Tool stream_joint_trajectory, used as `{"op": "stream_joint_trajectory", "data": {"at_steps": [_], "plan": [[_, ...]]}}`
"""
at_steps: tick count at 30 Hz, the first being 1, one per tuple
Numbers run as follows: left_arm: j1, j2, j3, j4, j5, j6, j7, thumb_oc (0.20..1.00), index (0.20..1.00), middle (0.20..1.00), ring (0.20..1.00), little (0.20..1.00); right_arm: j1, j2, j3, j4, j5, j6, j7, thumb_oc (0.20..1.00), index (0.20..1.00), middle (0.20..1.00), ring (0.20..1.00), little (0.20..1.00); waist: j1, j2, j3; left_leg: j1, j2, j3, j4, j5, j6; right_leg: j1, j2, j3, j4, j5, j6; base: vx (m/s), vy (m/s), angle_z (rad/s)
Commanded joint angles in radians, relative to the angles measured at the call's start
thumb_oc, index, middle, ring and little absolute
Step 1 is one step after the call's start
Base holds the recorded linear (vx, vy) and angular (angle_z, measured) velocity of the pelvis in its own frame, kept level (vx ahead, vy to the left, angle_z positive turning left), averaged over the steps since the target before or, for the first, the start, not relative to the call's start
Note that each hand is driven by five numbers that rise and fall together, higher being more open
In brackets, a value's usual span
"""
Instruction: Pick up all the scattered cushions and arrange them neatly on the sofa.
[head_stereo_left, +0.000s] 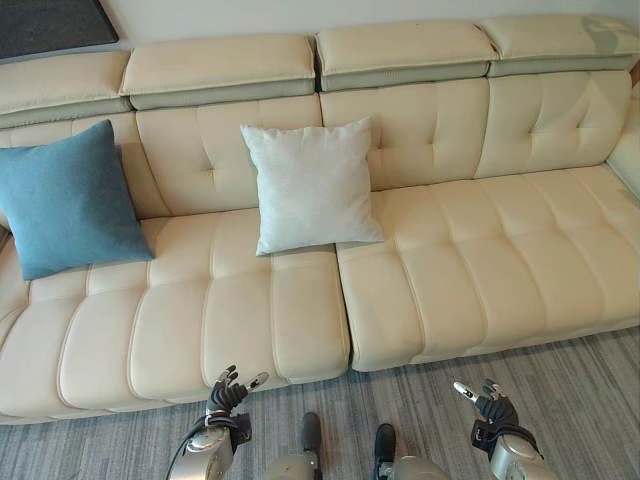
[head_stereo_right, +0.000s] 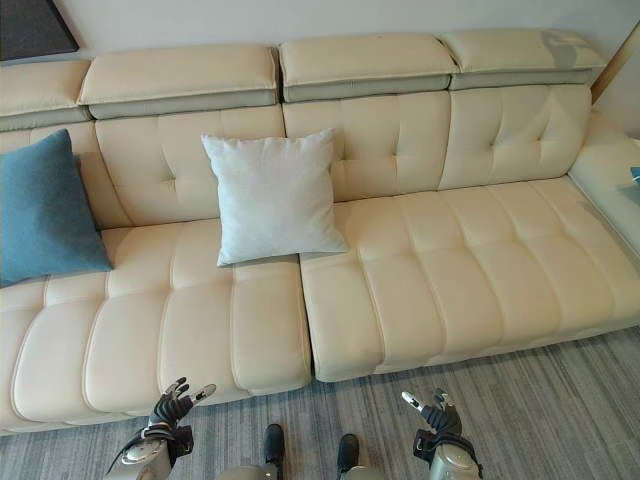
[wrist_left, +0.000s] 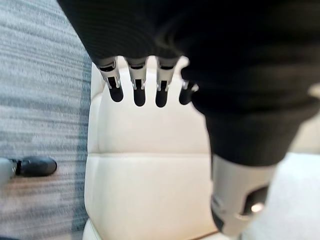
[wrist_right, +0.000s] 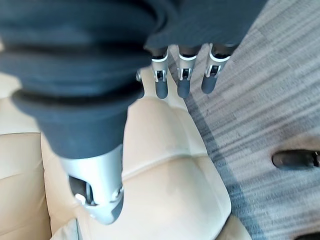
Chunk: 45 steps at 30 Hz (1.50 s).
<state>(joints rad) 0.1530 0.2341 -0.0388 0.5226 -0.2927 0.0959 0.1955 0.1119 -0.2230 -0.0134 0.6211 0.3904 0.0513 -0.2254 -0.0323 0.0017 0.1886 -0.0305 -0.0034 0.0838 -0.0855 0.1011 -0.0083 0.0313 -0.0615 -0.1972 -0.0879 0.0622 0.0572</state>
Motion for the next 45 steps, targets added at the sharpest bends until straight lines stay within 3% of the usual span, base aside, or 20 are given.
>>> {"op": "stream_joint_trajectory", "data": {"at_steps": [1, 6, 7, 8, 9, 10, 11, 17, 22, 25, 26, 28, 31, 32, 33, 36, 37, 38, 41, 45], "plan": [[0.006, 0.025, -0.004, 0.000, 0.034, -0.013, -0.016, 1.000, 1.000, 1.000, 1.000, 1.000, -0.013, -0.013, -0.022, -0.025, -0.026, -0.014, 0.007, 1.000, 1.000, 1.000, 1.000, 1.000, -0.011, -0.003, -0.037, 0.075, -0.016, 0.035, -0.002, -0.138, -0.002, -0.003, 0.042, 0.040, 0.001, -0.110, 0.023, -0.03, 0.081, -0.48], [-0.014, 0.035, -0.017, 0.005, 0.043, -0.010, -0.031, 1.000, 1.000, 1.000, 1.000, 1.000, 0.000, 0.004, -0.043, -0.033, -0.015, -0.014, 0.007, 1.000, 1.000, 1.000, 1.000, 1.000, -0.042, 0.003, -0.023, 0.075, -0.015, 0.108, -0.002, -0.151, 0.016, -0.052, 0.025, 0.073, 0.050, -0.091, 0.046, -0.10, 0.130, -0.53], [-0.031, 0.042, -0.016, -0.007, 0.045, -0.011, -0.029, 1.000, 1.000, 1.000, 1.000, 1.000, -0.009, 0.012, -0.048, -0.046, -0.016, -0.016, 0.005, 1.000, 1.000, 1.000, 1.000, 1.000, -0.052, 0.011, 0.002, 0.079, -0.005, 0.163, -0.002, -0.162, 0.028, -0.120, 0.002, 0.046, 0.179, -0.107, 0.059, -0.14, 0.156, -0.86], [-0.043, 0.044, -0.015, -0.005, 0.048, -0.015, -0.023, 1.000, 1.000, 1.000, 1.000, 1.000, -0.014, 0.016, -0.046, -0.041, -0.022, -0.017, 0.003, 1.000, 1.000, 1.000, 1.000, 1.000, -0.046, 0.016, 0.009, 0.092, 0.002, 0.193, -0.002, -0.181, 0.024, -0.134, -0.027, -0.016, 0.212, -0.112, 0.074, -0.10, 0.117, -1.03], [-0.044, 0.044, -0.015, -0.004, 0.048, -0.016, -0.023, 1.000, 1.000, 1.000, 1.000, 1.000, -0.014, 0.016, -0.046, -0.041, -0.022, -0.017, 0.003, 1.000, 1.000, 1.000, 1.000, 1.000, -0.045, 0.015, 0.011, 0.093, 0.001, 0.194, -0.002, -0.182, 0.024, -0.135, -0.028, -0.015, 0.216, -0.115, 0.075, -0.03, 0.023, -1.38], [-0.050, 0.048, -0.005, -0.009, 0.061, -0.016, -0.021, 1.000, 1.000, 1.000, 1.000, 1.000, -0.020, 0.011, -0.048, -0.044, -0.043, -0.012, 0.002, 1.000, 1.000, 1.000, 1.000, 1.000, -0.037, 0.019, 0.012, 0.104, 0.015, 0.259, -0.002, -0.190, 0.014, -0.133, -0.075, -0.160, 0.213, -0.096, 0.076, -0.02, -0.025, -1.57], [-0.051, 0.048, -0.003, -0.010, 0.063, -0.017, -0.023, 1.000, 1.000, 1.000, 1.000, 1.000, -0.024, 0.008, -0.047, -0.038, -0.052, -0.008, 0.003, 1.000, 1.000, 1.000, 1.000, 1.000, -0.036, 0.018, 0.010, 0.113, 0.020, 0.295, -0.002, -0.190, 0.010, -0.133, -0.085, -0.211, 0.202, -0.084, 0.079, 0.00, -0.053, -1.80], [-0.047, 0.034, 0.007, 0.004, 0.055, -0.005, -0.035, 1.000, 1.000, 1.000, 1.000, 1.000, -0.023, 0.001, -0.075, -0.036, -0.070, 0.008, -0.004, 1.000, 1.000, 1.000, 1.000, 1.000, -0.034, 0.013, -0.002, 0.179, 0.026, 0.435, -0.002, -0.207, 0.006, -0.106, -0.100, -0.378, 0.121, -0.037, 0.093, 0.09, -0.113, -1.18], [-0.066, 0.012, -0.002, 0.011, 0.012, -0.009, -0.034, 1.000, 1.000, 1.000, 1.000, 1.000, -0.022, 0.000, -0.082, -0.015, -0.050, 0.004, -0.014, 1.000, 1.000, 1.000, 1.000, 1.000, -0.050, 0.022, -0.023, 0.202, 0.043, 0.459, 0.021, -0.204, -0.018, -0.069, -0.059, -0.318, 0.061, -0.060, 0.078, 0.20, -0.230, -0.66], [-0.083, 0.001, -0.013, 0.011, -0.022, -0.015, -0.032, 1.000, 1.000, 1.000, 1.000, 1.000, -0.025, -0.009, -0.078, -0.003, -0.024, -0.006, -0.015, 1.000, 1.000, 1.000, 1.000, 1.000, -0.061, 0.028, -0.026, 0.184, 0.095, 0.469, 0.169, -0.210, -0.056, -0.030, -0.028, -0.290, 0.040, -0.103, 0.046, 0.25, -0.327, -0.48], [-0.090, 0.000, -0.020, 0.009, -0.040, -0.019, -0.023, 1.000, 1.000, 1.000, 1.000, 1.000, -0.030, -0.020, -0.060, -0.002, -0.025, -0.006, -0.017, 1.000, 1.000, 1.000, 1.000, 1.000, -0.053, 0.019, -0.014, 0.144, 0.149, 0.434, 0.335, -0.161, -0.085, 0.009, 0.001, -0.265, 0.025, -0.133, 0.012, 0.34, -0.451, -0.31], [-0.089, -0.001, -0.026, 0.004, -0.043, -0.024, -0.019, 1.000, 1.000, 1.000, 1.000, 1.000, -0.030, -0.027, -0.050, -0.011, -0.030, -0.008, -0.011, 1.000, 1.000, 1.000, 1.000, 1.000, -0.044, 0.017, -0.006, 0.123, 0.154, 0.395, 0.387, -0.139, -0.090, 0.025, 0.011, -0.252, 0.014, -0.139, 0.000, 0.24, -0.279, -0.43], [-0.067, -0.004, -0.030, -0.032, -0.050, -0.031, -0.001, 1.000, 1.000, 1.000, 1.000, 1.000, -0.039, -0.054, -0.010, -0.029, -0.069, 0.005, 0.003, 1.000, 1.000, 1.000, 1.000, 1.000, 0.001, 0.007, 0.004, 0.031, 0.071, 0.185, 0.464, -0.174, -0.058, 0.044, 0.032, -0.166, 0.001, -0.155, -0.013, 0.19, -0.114, -0.86], [-0.066, -0.004, -0.030, -0.032, -0.050, -0.031, -0.001, 1.000, 1.000, 1.000, 1.000, 1.000, -0.039, -0.054, -0.010, -0.029, -0.069, 0.005, 0.003, 1.000, 1.000, 1.000, 1.000, 1.000, 0.001, 0.007, 0.003, 0.030, 0.071, 0.186, 0.463, -0.174, -0.057, 0.043, 0.031, -0.165, 0.001, -0.155, -0.012, 0.20, -0.038, -1.23], [-0.044, -0.004, -0.021, -0.068, -0.054, -0.033, 0.003, 1.000, 1.000, 1.000, 1.000, 1.000, -0.044, -0.058, -0.006, -0.027, -0.071, 0.009, 0.011, 1.000, 1.000, 1.000, 1.000, 1.000, 0.020, 0.001, 0.004, 0.003, 0.035, 0.098, 0.376, -0.200, -0.031, 0.044, 0.029, -0.117, 0.001, -0.153, -0.002, 0.15, -0.030, -0.97], [-0.028, 0.000, -0.017, -0.084, -0.043, -0.031, 0.000, 1.000, 1.000, 1.000, 1.000, 1.000, -0.043, -0.065, -0.007, -0.020, -0.074, 0.009, 0.014, 1.000, 1.000, 1.000, 1.000, 1.000, 0.036, -0.011, -0.001, -0.034, -0.004, 0.016, 0.287, -0.196, -0.016, 0.038, 0.020, -0.090, 0.001, -0.152, -0.003, 0.21, -0.038, -0.81], [-0.016, 0.002, -0.013, -0.099, -0.042, -0.029, -0.001, 1.000, 1.000, 1.000, 1.000, 1.000, -0.042, -0.071, -0.005, -0.021, -0.074, 0.007, 0.015, 1.000, 1.000, 1.000, 1.000, 1.000, 0.051, -0.005, -0.002, -0.060, -0.037, -0.080, 0.174, -0.139, -0.026, 0.046, 0.034, -0.062, 0.001, -0.159, -0.005, 0.15, -0.008, -0.47], [-0.016, 0.002, -0.013, -0.099, -0.042, -0.029, -0.001, 1.000, 1.000, 1.000, 1.000, 1.000, -0.042, -0.071, -0.005, -0.021, -0.074, 0.007, 0.015, 1.000, 1.000, 1.000, 1.000, 1.000, 0.050, -0.006, -0.004, -0.060, -0.038, -0.081, 0.170, -0.135, -0.026, 0.044, 0.033, -0.064, 0.001, -0.159, -0.005, 0.23, -0.014, -0.58], [-0.016, 0.008, -0.024, -0.100, -0.031, -0.018, -0.005, 1.000, 1.000, 1.000, 1.000, 1.000, -0.048, -0.085, 0.003, -0.018, -0.084, 0.007, 0.015, 1.000, 1.000, 1.000, 1.000, 1.000, 0.057, 0.018, 0.014, -0.157, -0.053, -0.154, -0.002, -0.014, -0.068, 0.075, 0.067, -0.039, 0.001, -0.184, -0.019, 0.24, 0.009, -0.41], [-0.021, 0.014, -0.021, -0.096, -0.014, -0.017, -0.003, 1.000, 1.000, 1.000, 1.000, 1.000, -0.053, -0.082, 0.001, -0.018, -0.090, 0.011, 0.012, 1.000, 1.000, 1.000, 1.000, 1.000, 0.065, 0.028, 0.016, -0.191, -0.058, -0.133, -0.002, 0.013, -0.083, 0.099, 0.083, -0.008, 0.001, -0.202, -0.021, 0.29, 0.091, -0.18]]}}
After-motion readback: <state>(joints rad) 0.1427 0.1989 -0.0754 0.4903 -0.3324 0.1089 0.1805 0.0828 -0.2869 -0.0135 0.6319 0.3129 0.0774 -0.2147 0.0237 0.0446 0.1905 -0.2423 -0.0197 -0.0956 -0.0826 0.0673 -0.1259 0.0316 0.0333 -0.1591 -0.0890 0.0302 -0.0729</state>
